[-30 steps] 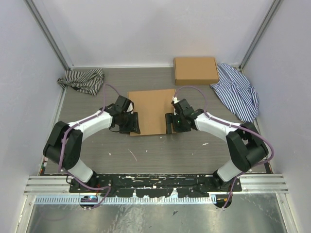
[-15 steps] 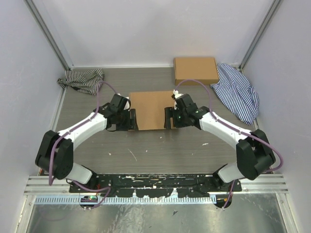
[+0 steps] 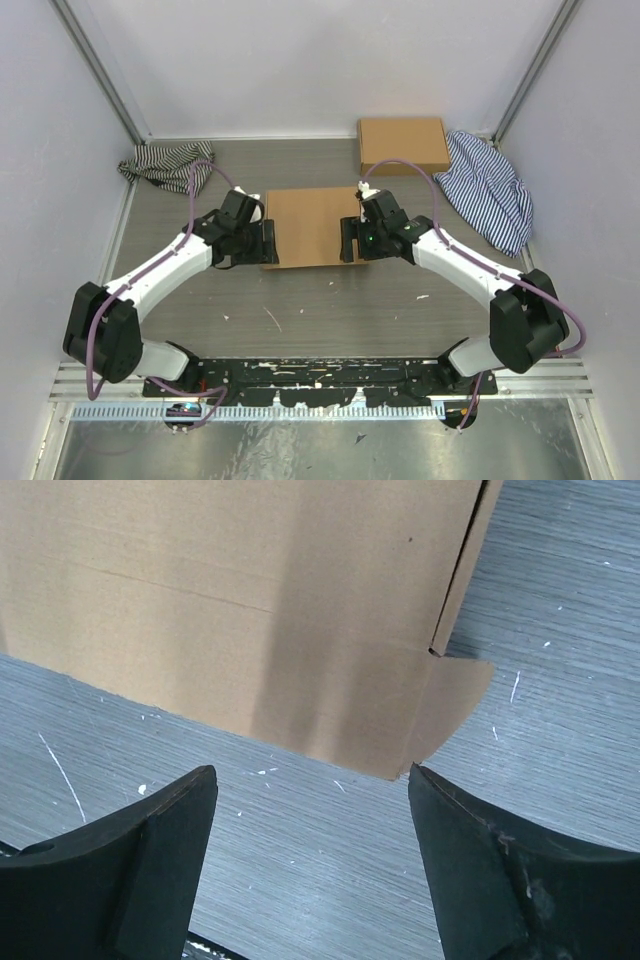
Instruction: Fold the paper box
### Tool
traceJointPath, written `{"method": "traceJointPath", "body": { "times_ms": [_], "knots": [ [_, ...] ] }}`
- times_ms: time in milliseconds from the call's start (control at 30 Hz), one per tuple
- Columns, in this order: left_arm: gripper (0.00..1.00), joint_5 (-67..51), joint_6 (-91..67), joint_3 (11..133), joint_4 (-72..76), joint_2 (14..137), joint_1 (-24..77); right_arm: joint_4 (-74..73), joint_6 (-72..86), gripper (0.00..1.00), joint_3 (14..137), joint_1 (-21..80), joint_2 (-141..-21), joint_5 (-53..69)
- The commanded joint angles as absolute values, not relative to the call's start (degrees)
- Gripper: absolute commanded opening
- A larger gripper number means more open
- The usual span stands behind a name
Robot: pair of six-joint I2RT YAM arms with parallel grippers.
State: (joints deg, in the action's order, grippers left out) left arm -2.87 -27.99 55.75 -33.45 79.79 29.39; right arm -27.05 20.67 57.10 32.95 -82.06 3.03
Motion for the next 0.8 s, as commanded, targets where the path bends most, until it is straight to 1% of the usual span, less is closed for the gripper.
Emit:
{"method": "traceJointPath", "body": {
  "times_ms": [0, 200, 433, 767],
  "knots": [
    [0.69, -2.12, -26.63, 55.55, -30.87, 81.47, 29.27, -26.57, 19.95, 0.83, 58.76, 33.3, -82.19, 0.91],
    [0.69, -3.98, -26.98, 53.99, -24.88, 83.34, 29.26, -24.73, 20.03, 0.87, 57.71, 33.3, -84.76, 0.88],
    [0.69, -4.28, -26.94, 53.25, -22.43, 83.73, 29.27, -22.53, 20.69, 0.92, 57.33, 33.31, -86.92, 2.33],
    [0.67, -8.36, -28.04, 52.81, -21.63, 85.76, 29.27, -23.14, 21.18, 0.9, 57.19, 33.31, -87.62, 3.17]
  ]
}}
